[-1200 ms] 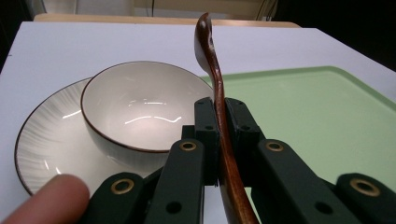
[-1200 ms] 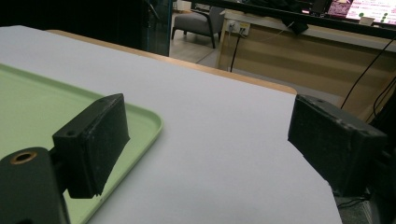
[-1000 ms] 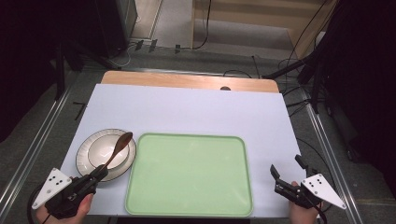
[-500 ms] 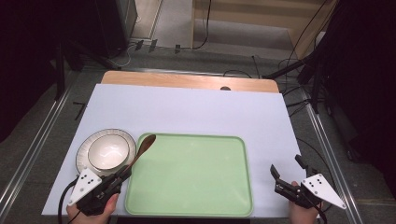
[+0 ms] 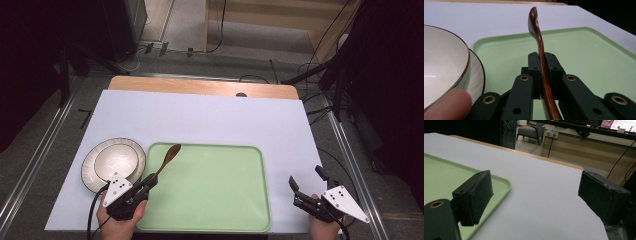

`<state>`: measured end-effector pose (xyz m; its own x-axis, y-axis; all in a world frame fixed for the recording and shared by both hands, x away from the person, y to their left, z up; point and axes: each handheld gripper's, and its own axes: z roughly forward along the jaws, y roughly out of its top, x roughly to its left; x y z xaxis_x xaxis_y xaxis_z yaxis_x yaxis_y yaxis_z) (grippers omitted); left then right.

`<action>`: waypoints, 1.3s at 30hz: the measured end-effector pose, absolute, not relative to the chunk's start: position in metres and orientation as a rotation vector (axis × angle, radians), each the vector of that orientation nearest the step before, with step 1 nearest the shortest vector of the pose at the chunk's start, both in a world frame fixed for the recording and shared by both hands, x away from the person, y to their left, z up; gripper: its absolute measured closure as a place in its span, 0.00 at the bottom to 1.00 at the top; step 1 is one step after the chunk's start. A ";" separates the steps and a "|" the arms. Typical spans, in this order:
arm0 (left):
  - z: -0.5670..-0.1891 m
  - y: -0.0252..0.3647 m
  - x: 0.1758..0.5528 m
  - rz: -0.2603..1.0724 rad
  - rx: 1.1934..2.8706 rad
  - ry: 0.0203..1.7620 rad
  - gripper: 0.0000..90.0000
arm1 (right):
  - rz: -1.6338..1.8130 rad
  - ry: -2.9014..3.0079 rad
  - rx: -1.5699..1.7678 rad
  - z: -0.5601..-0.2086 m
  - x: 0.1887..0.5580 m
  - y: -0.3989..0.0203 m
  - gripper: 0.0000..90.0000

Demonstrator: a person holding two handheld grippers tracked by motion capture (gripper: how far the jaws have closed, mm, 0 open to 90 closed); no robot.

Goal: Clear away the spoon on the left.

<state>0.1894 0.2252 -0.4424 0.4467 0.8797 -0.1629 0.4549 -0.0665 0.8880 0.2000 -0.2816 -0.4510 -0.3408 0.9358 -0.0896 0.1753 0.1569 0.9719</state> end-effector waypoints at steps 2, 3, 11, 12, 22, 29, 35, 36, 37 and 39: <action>-0.446 0.222 0.192 0.533 1.702 1.172 0.94 | 1.253 1.667 1.086 -0.451 0.200 -0.281 0.14; -0.449 0.220 0.195 0.530 1.701 1.198 0.94 | 1.252 1.668 1.085 -0.452 0.201 -0.281 0.14; -0.454 0.218 0.202 0.541 1.722 1.259 0.94 | 1.251 1.667 1.090 -0.452 0.201 -0.282 0.14; -0.455 0.218 0.203 0.536 1.732 1.272 0.94 | 1.251 1.667 1.091 -0.452 0.201 -0.282 0.14; -0.460 0.212 0.206 0.533 1.812 1.316 0.94 | 1.249 1.667 1.086 -0.452 0.201 -0.283 0.14; -0.460 0.211 0.209 0.509 1.843 1.326 0.94 | 1.251 1.668 1.087 -0.452 0.201 -0.282 0.14; -0.460 0.211 0.212 0.473 1.870 1.309 0.80 | 1.250 1.667 1.088 -0.452 0.201 -0.283 0.14; -0.460 0.211 0.212 0.471 1.873 1.304 0.74 | 1.248 1.667 1.089 -0.452 0.201 -0.282 0.14; -0.460 0.211 0.212 0.471 1.866 1.296 0.68 | 1.249 1.668 1.084 -0.452 0.201 -0.282 0.14; -0.459 0.212 0.212 0.463 1.864 1.282 0.65 | 1.251 1.668 1.086 -0.452 0.201 -0.282 0.14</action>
